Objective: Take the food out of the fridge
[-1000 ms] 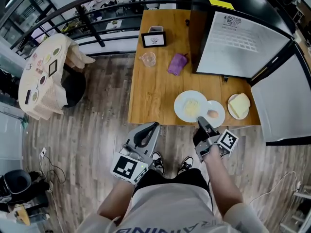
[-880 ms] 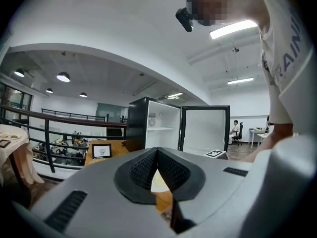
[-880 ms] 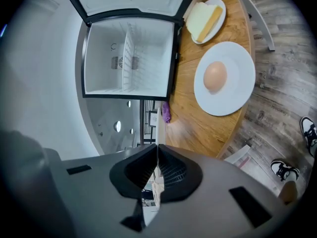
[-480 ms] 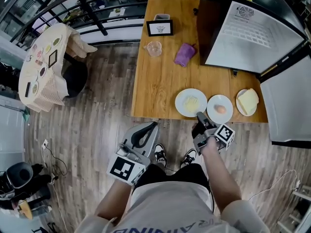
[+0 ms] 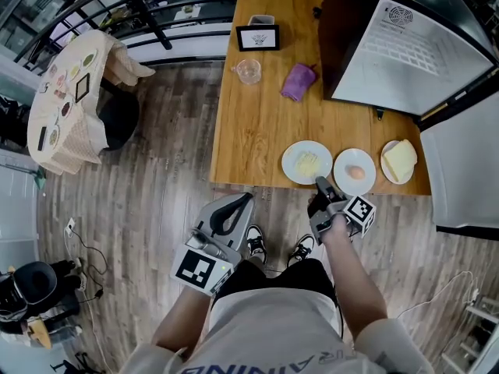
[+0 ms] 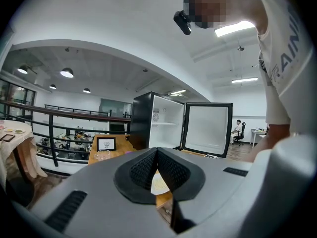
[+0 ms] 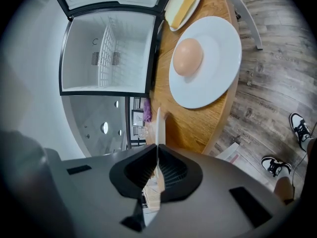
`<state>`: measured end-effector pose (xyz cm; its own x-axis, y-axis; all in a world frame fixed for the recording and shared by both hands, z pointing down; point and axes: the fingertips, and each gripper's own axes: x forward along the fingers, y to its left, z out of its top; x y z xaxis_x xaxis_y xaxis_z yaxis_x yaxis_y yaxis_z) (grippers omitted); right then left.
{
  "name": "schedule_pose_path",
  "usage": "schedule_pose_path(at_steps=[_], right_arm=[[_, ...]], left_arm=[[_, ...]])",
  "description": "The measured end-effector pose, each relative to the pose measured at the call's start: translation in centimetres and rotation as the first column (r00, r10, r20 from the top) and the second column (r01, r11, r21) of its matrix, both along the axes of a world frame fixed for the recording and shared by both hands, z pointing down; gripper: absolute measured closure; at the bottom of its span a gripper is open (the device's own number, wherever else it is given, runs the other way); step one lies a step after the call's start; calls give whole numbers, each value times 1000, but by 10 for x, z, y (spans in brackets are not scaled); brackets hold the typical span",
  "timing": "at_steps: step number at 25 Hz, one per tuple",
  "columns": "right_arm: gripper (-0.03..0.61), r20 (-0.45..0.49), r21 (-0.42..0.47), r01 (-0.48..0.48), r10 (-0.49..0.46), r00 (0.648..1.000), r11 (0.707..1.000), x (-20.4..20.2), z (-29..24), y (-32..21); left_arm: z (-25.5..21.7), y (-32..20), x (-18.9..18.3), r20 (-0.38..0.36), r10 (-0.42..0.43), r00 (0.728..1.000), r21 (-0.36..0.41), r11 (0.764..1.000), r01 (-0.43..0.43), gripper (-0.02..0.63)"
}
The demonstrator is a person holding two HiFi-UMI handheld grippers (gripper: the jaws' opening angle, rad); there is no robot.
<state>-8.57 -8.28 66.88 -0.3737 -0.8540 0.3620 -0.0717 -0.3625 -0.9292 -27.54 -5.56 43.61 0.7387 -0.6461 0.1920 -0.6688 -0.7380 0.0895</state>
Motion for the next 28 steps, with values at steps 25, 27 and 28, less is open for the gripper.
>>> schedule_pose_path(at_steps=[25, 27, 28], right_arm=[[425, 41, -173, 195, -191, 981, 965, -30, 35, 20], [426, 32, -160, 219, -217, 976, 963, -32, 31, 24], [426, 27, -152, 234, -232, 972, 960, -33, 28, 27]], left_arm=[[9, -2, 0, -8, -1, 1000, -27, 1000, 1, 606], [9, -2, 1, -15, -5, 1000, -37, 999, 5, 606], [8, -2, 2, -16, -3, 1000, -32, 999, 3, 606]])
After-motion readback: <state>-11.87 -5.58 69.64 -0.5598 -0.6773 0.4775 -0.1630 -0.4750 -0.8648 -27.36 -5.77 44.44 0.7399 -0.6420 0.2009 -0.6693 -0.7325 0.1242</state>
